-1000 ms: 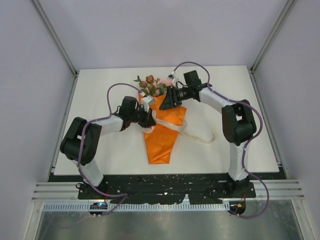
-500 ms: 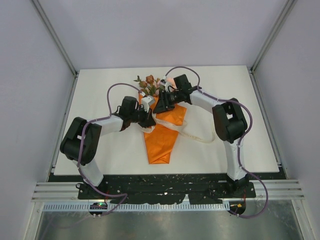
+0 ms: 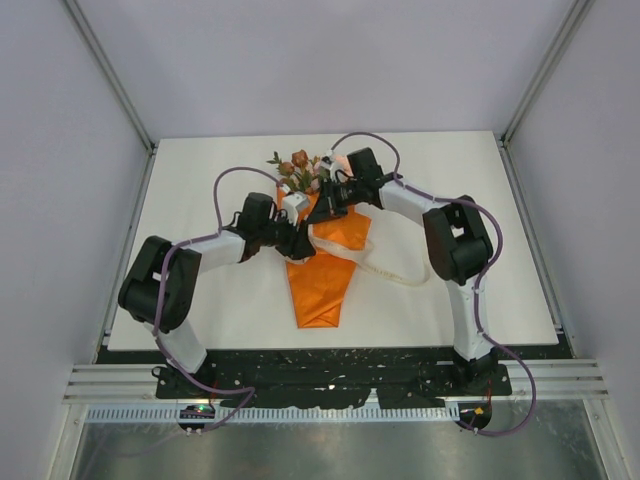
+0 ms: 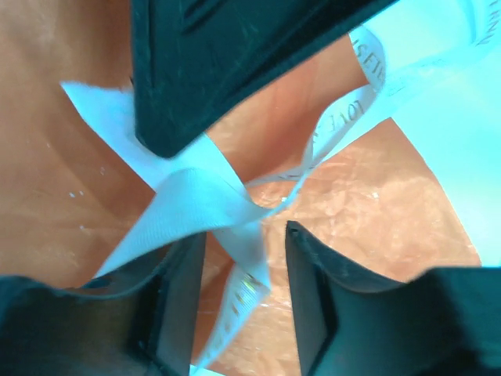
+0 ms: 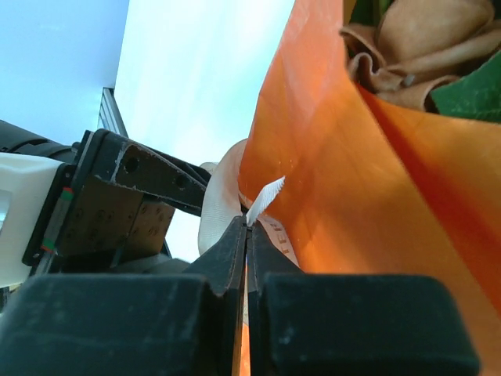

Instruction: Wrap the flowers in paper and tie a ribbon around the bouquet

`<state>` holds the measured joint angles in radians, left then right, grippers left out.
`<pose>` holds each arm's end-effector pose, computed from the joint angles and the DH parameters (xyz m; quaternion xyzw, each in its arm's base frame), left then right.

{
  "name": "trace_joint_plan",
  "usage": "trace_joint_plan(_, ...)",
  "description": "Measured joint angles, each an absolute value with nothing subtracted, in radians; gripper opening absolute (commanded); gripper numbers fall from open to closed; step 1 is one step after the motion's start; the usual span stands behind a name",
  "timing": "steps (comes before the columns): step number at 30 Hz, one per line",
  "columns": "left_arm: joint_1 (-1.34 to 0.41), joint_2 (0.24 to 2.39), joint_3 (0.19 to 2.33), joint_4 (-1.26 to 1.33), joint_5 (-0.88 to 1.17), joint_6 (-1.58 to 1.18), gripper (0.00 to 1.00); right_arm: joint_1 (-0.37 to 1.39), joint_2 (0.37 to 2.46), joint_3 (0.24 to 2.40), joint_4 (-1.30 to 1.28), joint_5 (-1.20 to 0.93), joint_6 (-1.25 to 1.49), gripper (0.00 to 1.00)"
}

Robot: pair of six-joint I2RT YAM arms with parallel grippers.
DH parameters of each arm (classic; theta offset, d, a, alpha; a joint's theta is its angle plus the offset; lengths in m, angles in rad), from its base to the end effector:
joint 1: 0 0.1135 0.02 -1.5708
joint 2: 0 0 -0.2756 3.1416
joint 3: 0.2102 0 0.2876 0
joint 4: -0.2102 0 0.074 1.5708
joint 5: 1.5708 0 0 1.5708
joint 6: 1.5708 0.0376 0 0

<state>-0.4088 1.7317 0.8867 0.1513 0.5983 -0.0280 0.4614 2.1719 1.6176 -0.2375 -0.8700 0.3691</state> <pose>0.3371 -0.1691 0.1478 0.2866 0.8258 -0.3484 0.3383 0.4489 0.2553 0.1739 -0.1985 0.8307 0.4956 0.1578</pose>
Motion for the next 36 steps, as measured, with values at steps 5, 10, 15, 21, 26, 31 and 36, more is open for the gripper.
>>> trace_joint_plan(5, -0.380, 1.620, 0.860, 0.076, 0.636, -0.048, 0.58, 0.444, 2.155, 1.617, -0.189, -0.875, 0.374, 0.05)
trace_joint_plan(10, -0.313, 1.396, 0.804, -0.001, 0.726, -0.056, 0.66, 0.428, 2.099, 1.617, -0.157, -0.878, 0.372, 0.05)
trace_joint_plan(15, -0.251, 1.287, 0.801, -0.021, 0.747, -0.082, 1.00, 0.418, 2.046, 1.618, -0.118, -0.897, 0.373, 0.05)
trace_joint_plan(21, -0.240, 1.383, 0.913, -0.023, 0.741, -0.128, 1.00, 0.418, 2.017, 1.650, -0.051, -0.939, 0.396, 0.05)
trace_joint_plan(26, -0.252, 1.451, 0.927, 0.122, 0.746, -0.194, 0.92, 0.423, 2.006, 1.686, -0.030, -0.958, 0.410, 0.05)
trace_joint_plan(31, -0.289, 1.522, 0.927, 0.265, 0.743, -0.251, 0.80, 0.440, 2.002, 1.691, 0.000, -0.975, 0.451, 0.05)
trace_joint_plan(36, -0.299, 1.578, 0.927, 0.355, 0.714, -0.293, 0.72, 0.454, 2.001, 1.691, 0.034, -0.990, 0.495, 0.05)
